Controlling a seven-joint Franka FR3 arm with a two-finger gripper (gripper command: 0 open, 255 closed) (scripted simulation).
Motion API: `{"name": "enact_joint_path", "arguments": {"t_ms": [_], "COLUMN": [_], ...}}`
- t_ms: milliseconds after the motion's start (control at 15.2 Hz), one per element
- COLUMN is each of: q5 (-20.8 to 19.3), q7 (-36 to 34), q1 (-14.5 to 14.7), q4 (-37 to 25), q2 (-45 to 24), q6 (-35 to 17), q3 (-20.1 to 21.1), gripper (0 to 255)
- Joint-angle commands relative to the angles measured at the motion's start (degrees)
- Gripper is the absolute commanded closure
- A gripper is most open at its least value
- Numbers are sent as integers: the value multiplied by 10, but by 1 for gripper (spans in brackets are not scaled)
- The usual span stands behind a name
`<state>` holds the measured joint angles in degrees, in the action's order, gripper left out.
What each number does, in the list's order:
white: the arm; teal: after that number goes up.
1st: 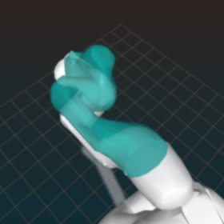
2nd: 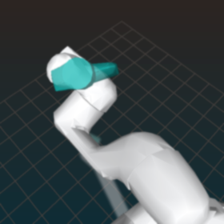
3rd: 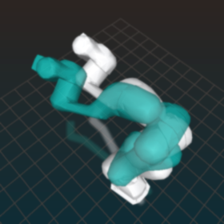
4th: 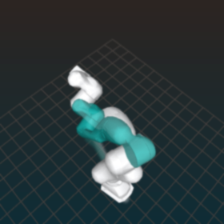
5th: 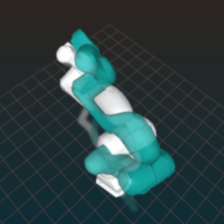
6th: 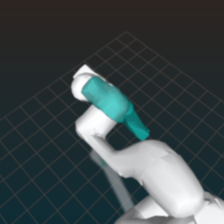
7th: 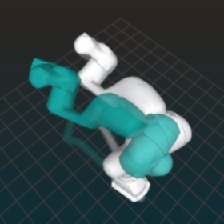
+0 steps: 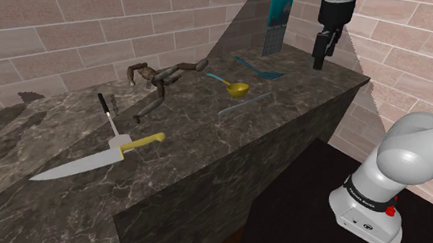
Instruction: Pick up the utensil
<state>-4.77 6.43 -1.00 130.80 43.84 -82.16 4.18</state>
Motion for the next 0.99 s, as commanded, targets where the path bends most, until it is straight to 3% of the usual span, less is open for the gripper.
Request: {"name": "enact_joint_path", "arguments": {"t_ms": [0,924], "q5": [0,-11], "q7": [0,-17], "q1": [0,-42], "q4": [0,-110], "q2": [0,-275], "q6": [0,-167], "q3": [0,-43], "gripper": [0,0]}}
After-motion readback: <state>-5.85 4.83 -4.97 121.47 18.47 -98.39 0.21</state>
